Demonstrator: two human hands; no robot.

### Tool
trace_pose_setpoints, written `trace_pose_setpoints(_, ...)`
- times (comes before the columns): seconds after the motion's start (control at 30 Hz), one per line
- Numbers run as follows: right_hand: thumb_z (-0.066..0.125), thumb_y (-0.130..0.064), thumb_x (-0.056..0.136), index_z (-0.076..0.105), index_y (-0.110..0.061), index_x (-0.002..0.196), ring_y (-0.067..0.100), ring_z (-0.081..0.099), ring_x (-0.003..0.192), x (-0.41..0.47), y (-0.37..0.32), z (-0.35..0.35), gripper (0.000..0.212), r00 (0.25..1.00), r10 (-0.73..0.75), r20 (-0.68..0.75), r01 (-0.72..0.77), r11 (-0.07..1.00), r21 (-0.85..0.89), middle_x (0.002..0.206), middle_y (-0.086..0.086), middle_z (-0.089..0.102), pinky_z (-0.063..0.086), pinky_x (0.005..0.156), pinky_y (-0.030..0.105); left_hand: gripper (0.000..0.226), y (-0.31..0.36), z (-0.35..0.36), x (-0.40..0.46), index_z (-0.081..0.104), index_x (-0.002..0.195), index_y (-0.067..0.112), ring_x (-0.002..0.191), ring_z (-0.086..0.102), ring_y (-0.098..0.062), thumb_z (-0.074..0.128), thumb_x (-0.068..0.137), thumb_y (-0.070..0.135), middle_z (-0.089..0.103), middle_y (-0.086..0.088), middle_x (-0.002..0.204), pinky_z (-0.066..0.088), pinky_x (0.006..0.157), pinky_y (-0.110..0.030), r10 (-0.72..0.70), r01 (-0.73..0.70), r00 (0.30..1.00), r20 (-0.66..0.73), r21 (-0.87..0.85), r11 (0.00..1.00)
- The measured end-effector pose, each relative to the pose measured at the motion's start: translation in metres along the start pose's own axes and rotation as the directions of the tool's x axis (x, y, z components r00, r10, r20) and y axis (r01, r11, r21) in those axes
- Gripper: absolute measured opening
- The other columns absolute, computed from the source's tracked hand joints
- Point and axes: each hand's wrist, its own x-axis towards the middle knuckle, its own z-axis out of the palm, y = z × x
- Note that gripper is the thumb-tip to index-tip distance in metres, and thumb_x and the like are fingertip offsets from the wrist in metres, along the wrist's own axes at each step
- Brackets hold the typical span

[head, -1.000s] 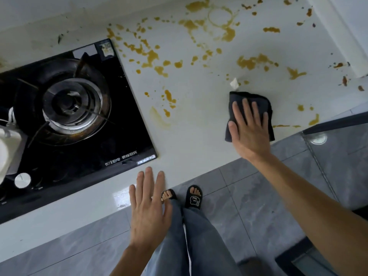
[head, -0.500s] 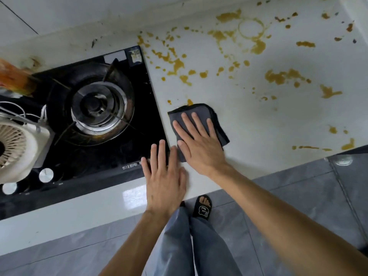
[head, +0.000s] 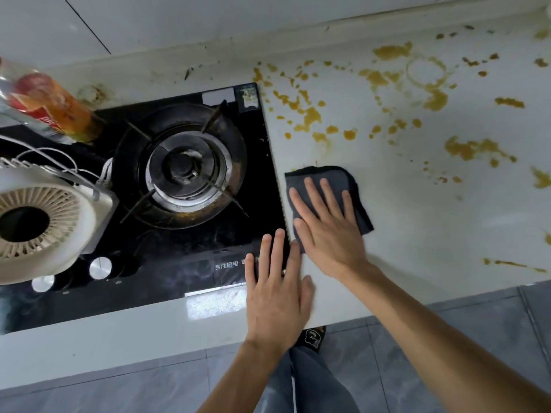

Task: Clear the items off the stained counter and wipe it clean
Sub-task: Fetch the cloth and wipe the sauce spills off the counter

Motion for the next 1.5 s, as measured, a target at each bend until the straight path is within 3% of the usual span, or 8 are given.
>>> trace_pose_setpoints(0.2, 0.018, -0.048, 0.109, 0.013, -0.036, 0.165, 0.022, 0.006, 0.161, 0.083, 0.012, -0.014, 0.057, 0.999, -0.031, 0.025, 0.031, 1.0, -0.003, 0.173, -0.005, 0.01, 0.012, 0.127, 0.055, 0.065, -0.002, 0.001, 0.001, 0.041, 0.16, 0.022, 0.162, 0.024, -0.033, 0.051, 0.099, 0.042, 0.028, -0.01, 0.174, 0.024, 0.125, -0.058, 0.013, -0.012, 1.0, -0.005, 0.02, 1.0)
trace_pose_setpoints(0.47, 0.017, -0.048, 0.107, 0.014, -0.031, 0.165, 0.026, 0.006, 0.161, 0.031, 0.049, -0.018, 0.061, 0.959, 0.283, 0.001, -0.283, 0.959, -0.007, 0.174, 0.0, 0.008, 0.012, 0.126, 0.058, 0.065, -0.01, 0.001, 0.002, 0.039, 0.161, 0.024, 0.163, 0.023, -0.032, 0.048, 0.102, 0.048, 0.025, -0.009, 0.175, 0.029, 0.124, -0.059, 0.042, -0.042, 0.999, 0.029, 0.012, 0.999)
trace_pose_setpoints(0.6, 0.019, -0.047, 0.107, 0.014, -0.029, 0.165, 0.03, 0.005, 0.161, 0.014, 0.032, -0.018, 0.061, 0.985, 0.162, 0.061, -0.16, 0.987, -0.03, 0.174, 0.003, 0.009, 0.013, 0.125, 0.061, 0.065, -0.006, 0.003, 0.002, 0.041, 0.16, 0.022, 0.163, 0.022, -0.033, 0.05, 0.1, 0.045, 0.026, -0.01, 0.174, 0.023, 0.123, -0.058, 0.032, -0.032, 0.999, 0.023, 0.024, 0.999)
trace_pose_setpoints(0.77, 0.025, -0.053, 0.106, 0.018, -0.036, 0.164, 0.025, 0.013, 0.16, 0.082, 0.009, -0.023, 0.061, 0.996, -0.078, 0.04, 0.078, 0.997, -0.01, 0.173, -0.002, 0.015, 0.017, 0.124, 0.054, 0.066, 0.003, 0.003, 0.0, 0.044, 0.158, 0.022, 0.162, 0.024, -0.033, 0.053, 0.096, 0.043, 0.028, -0.009, 0.173, 0.024, 0.124, -0.06, -0.022, 0.021, 1.0, 0.013, 0.029, 0.999)
trace_pose_setpoints(0.97, 0.019, -0.057, 0.106, 0.011, -0.037, 0.164, 0.022, 0.003, 0.161, 0.151, 0.044, -0.03, 0.062, 0.993, -0.108, 0.045, 0.108, 0.994, -0.004, 0.174, -0.005, 0.008, 0.004, 0.128, 0.055, 0.066, 0.011, -0.001, 0.001, 0.044, 0.159, 0.023, 0.163, 0.021, -0.031, 0.053, 0.096, 0.041, 0.026, -0.006, 0.175, 0.022, 0.127, -0.059, -0.079, 0.079, 0.996, 0.029, 0.005, 0.997)
trace_pose_setpoints(1.23, 0.021, -0.053, 0.107, 0.016, -0.031, 0.165, 0.029, 0.006, 0.161, 0.078, 0.077, -0.023, 0.063, 0.999, 0.042, 0.013, -0.042, 0.999, -0.024, 0.173, 0.003, 0.01, 0.007, 0.126, 0.06, 0.069, 0.018, -0.003, 0.001, 0.042, 0.162, 0.021, 0.164, 0.02, -0.031, 0.051, 0.095, 0.037, 0.023, -0.006, 0.176, 0.021, 0.128, -0.061, -0.123, 0.123, 0.992, 0.04, 0.003, 0.992)
trace_pose_setpoints(1.37, 0.026, -0.051, 0.106, 0.02, -0.032, 0.164, 0.03, 0.007, 0.16, 0.065, 0.053, -0.017, 0.062, 0.998, -0.052, 0.019, 0.052, 0.999, 0.003, 0.173, 0.002, 0.013, 0.009, 0.126, 0.061, 0.072, 0.023, -0.003, 0.003, 0.043, 0.161, 0.019, 0.163, 0.021, -0.033, 0.052, 0.091, 0.033, 0.026, -0.008, 0.175, 0.021, 0.128, -0.062, -0.142, 0.142, 0.989, 0.037, 0.001, 0.99)
trace_pose_setpoints(1.5, 0.026, -0.055, 0.106, 0.018, -0.038, 0.164, 0.026, 0.006, 0.161, 0.124, 0.035, -0.021, 0.061, 0.979, -0.2, 0.034, 0.199, 0.979, 0.031, 0.173, -0.003, 0.014, 0.009, 0.127, 0.058, 0.076, 0.024, 0.001, 0.004, 0.045, 0.161, 0.019, 0.162, 0.024, -0.034, 0.052, 0.087, 0.035, 0.029, -0.009, 0.173, 0.022, 0.127, -0.062, -0.148, 0.148, 0.989, 0.007, -0.004, 0.989)
